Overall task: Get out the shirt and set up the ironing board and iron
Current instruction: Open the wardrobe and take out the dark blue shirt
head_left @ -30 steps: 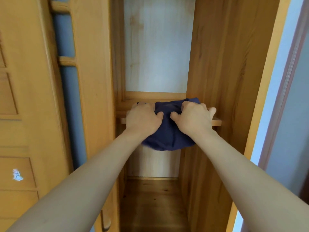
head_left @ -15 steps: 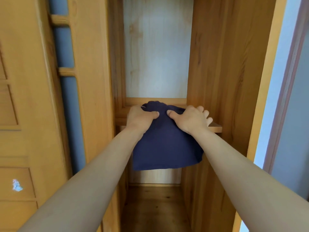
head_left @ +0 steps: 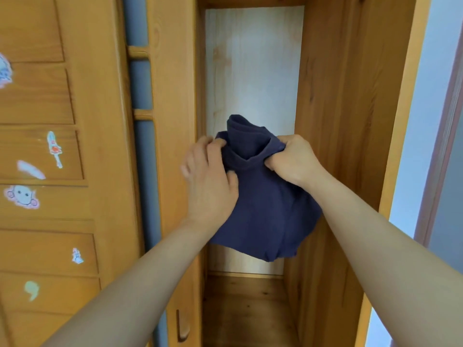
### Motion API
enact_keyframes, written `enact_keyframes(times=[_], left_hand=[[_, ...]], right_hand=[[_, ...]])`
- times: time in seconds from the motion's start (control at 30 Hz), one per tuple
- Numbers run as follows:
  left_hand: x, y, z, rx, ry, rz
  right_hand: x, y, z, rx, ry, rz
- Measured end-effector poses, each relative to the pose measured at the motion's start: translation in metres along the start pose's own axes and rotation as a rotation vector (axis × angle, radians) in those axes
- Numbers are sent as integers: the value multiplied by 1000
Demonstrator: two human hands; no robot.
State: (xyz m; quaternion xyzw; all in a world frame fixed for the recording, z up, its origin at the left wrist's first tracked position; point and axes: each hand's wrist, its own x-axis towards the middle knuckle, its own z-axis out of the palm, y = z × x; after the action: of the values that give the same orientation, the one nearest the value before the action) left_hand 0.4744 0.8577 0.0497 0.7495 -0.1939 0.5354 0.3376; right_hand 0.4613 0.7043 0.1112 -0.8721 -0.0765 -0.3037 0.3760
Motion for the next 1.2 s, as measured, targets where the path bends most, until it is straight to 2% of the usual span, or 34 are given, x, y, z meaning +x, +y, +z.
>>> enact_keyframes(times=[0.07,0.2,0.27,0.37,0.47,0.77,1.2], left_hand=[[0,-2,-10,110,68,-19],[3,-21,-18,97,-151,-355],[2,-26,-22,17,-168,-418],[-1,-30,-24,14,-171,-408],[-2,-31,-30,-13,-251,-396],[-12,-1,-33,-334,-510,-347],[-21,42,5,-513,-510,-240]], right_hand=[[-8,-10,-1,69,56,-37],[-22,-23,1,2,96,-70],[-31,-25,0,-19,112,-56],[-43,-24,-1,-14,102,-65],[-54,-26,-2,-19,79,-108],[-81,-25,-29,-48,127,-70],[-99,-9,-59,-93,149,26]])
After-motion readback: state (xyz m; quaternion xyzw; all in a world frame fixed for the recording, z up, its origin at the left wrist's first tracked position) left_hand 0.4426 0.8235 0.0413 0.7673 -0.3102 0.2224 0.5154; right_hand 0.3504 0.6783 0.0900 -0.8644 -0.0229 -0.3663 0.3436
